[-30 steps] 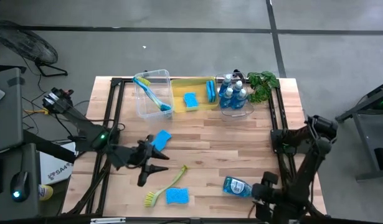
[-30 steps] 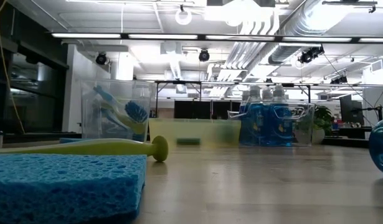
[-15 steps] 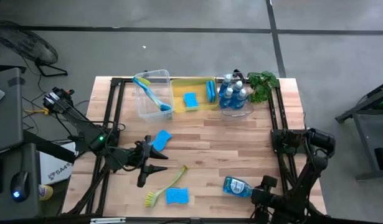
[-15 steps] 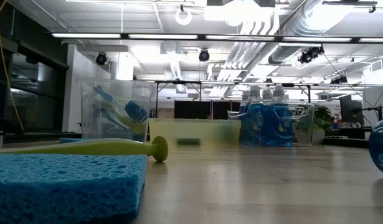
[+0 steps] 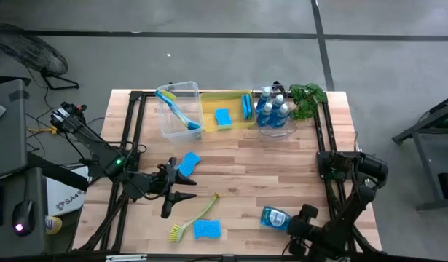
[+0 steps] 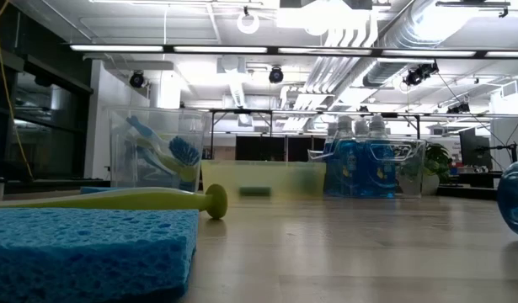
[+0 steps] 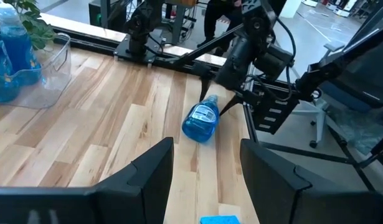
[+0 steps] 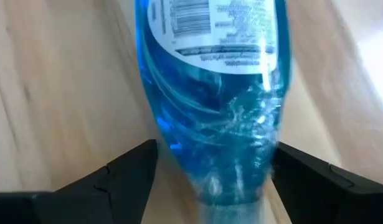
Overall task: Pick & Place Kitchen Sink Supplies
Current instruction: Put the blue dishwasher liquid into the transparent bin
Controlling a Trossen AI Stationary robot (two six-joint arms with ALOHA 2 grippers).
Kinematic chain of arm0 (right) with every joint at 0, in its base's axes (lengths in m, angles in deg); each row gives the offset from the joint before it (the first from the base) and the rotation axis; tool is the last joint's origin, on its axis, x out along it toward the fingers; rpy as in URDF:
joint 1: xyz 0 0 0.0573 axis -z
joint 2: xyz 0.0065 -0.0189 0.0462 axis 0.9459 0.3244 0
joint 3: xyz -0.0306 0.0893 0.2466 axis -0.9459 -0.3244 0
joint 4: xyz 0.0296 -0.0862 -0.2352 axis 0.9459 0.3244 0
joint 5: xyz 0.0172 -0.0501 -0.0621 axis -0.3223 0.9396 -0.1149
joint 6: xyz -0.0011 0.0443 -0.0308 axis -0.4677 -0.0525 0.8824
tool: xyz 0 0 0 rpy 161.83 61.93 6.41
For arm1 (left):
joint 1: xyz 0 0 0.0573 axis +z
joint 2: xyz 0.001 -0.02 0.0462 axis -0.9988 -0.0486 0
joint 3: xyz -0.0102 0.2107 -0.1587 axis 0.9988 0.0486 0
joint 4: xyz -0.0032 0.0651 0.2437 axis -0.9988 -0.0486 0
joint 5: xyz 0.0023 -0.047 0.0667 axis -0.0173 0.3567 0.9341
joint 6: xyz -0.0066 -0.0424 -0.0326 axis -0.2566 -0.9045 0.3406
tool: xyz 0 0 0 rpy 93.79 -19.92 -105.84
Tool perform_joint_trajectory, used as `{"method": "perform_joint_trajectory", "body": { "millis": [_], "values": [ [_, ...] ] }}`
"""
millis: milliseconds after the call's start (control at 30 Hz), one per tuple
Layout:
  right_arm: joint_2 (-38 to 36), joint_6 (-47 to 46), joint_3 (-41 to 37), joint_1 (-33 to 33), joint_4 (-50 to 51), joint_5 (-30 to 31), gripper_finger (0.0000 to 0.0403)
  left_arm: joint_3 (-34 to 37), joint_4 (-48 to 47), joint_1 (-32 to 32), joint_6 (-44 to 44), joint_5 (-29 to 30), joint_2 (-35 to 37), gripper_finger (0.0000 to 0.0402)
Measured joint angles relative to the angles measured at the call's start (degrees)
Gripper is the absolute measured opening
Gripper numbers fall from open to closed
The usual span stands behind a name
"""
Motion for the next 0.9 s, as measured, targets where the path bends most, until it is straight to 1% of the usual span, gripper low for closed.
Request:
{"method": "perform_joint_trajectory", "body": {
  "millis": [133, 200, 333, 500, 900],
  "values": [
    [-0.68, -0.63, -4.73, 0.67, -8.91, -3.02, 0.0289, -0.02, 0.0, 0.0, -0.04, 0.04, 0.0, 0.0182],
    [-0.97, -1.82, -6.04, 0.59, -10.46, -2.72, 0.0283, -0.02, 0.0, 0.0, -0.25, 0.04, 0.0, 0.0182],
    [-2.21, -2.5, -5.99, 0.64, -9.35, -2.63, 0.0256, -0.02, -0.15, 0.0, -1.14, 0.09, 0.0, 0.0182],
    [-3.58, 0.25, -5.94, 0.85, -7.14, -3.95, 0.0214, -0.02, -0.42, 0.0, -1.28, 0.07, 0.0, 0.0182],
    [-4.07, -0.15, -5.91, 1.08, -8.35, -5.08, 0.0131, -0.04, -0.44, 0.0, -1.28, 0.07, 0.0, 0.0182]
  ]
}}
